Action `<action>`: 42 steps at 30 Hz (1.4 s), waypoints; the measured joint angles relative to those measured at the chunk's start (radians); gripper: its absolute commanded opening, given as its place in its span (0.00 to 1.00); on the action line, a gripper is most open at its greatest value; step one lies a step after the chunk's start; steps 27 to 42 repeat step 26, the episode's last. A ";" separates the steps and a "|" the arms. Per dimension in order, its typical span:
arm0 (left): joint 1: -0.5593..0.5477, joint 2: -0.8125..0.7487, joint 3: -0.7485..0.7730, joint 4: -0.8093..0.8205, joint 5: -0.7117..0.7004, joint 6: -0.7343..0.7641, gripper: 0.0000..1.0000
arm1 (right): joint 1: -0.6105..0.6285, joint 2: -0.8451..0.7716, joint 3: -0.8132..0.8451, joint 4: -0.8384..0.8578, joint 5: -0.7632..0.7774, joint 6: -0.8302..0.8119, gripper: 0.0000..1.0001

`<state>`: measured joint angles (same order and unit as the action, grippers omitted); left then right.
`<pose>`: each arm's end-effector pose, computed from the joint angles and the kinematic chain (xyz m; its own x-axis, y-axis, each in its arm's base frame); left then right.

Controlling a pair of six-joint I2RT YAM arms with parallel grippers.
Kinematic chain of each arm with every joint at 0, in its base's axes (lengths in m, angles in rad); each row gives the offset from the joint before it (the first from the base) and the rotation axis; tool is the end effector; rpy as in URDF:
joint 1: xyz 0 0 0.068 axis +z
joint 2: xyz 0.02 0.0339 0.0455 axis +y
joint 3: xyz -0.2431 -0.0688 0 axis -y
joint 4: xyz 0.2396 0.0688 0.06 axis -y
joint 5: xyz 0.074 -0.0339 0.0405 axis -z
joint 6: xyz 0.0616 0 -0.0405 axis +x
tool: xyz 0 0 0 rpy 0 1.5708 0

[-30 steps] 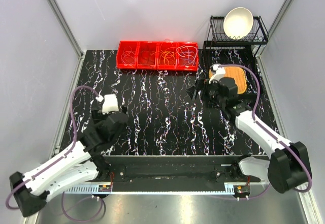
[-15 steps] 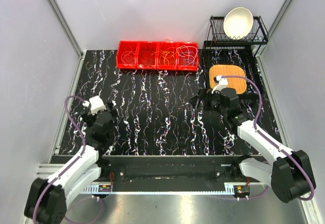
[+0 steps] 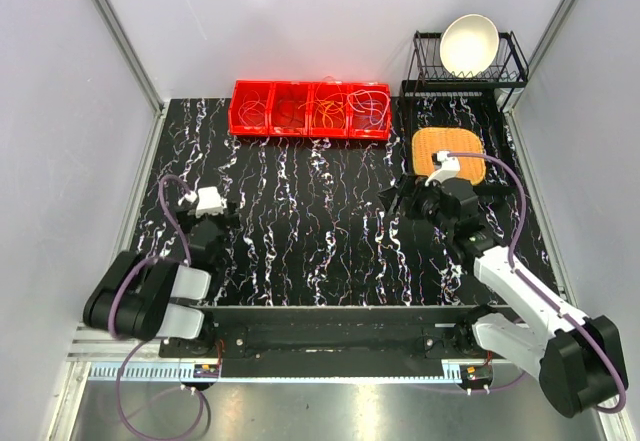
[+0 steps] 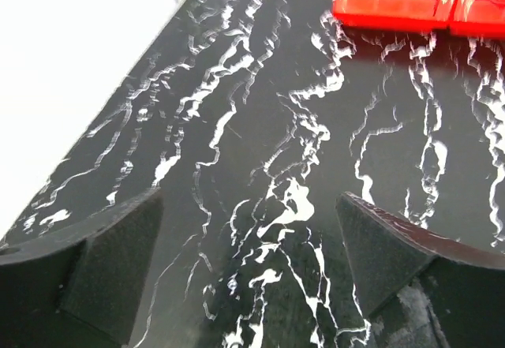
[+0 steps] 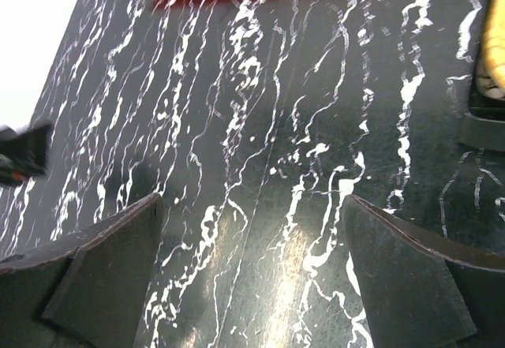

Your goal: Untangle the cables

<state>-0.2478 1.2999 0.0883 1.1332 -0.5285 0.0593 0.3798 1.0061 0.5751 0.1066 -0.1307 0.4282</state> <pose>0.2230 -0.0244 0.1346 -0.0921 0.0761 -0.9928 -0.2705 0.9577 0.0985 0.2391 0.1041 0.2302 -0.4696 0.2558 -0.8450 -0.3158 0.8451 0.4314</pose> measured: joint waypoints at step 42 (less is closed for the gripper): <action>0.103 0.100 0.076 0.039 0.123 -0.031 0.99 | 0.000 -0.132 -0.113 -0.026 0.357 0.011 1.00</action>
